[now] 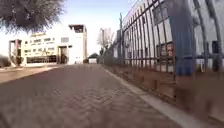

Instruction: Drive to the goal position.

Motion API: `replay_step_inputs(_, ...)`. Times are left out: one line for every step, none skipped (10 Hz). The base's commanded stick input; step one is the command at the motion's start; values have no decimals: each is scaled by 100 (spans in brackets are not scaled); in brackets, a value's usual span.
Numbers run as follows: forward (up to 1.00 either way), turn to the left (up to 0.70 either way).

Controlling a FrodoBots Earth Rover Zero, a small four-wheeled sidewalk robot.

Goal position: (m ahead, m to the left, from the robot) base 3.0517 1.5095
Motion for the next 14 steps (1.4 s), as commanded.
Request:
replay_step_inputs(100,0)
replay_step_inputs(100,0)
replay_step_inputs(100,0)
replay_step_inputs(100,0)
replay_step_inputs(100,0)
replay_step_inputs(100,0)
replay_step_inputs(100,0)
replay_step_inputs(100,0)
replay_step_inputs(100,0)
replay_step_inputs(100,0)
replay_step_inputs(100,0)
replay_step_inputs(100,0)
replay_step_inputs(100,0)
replay_step_inputs(100,0)
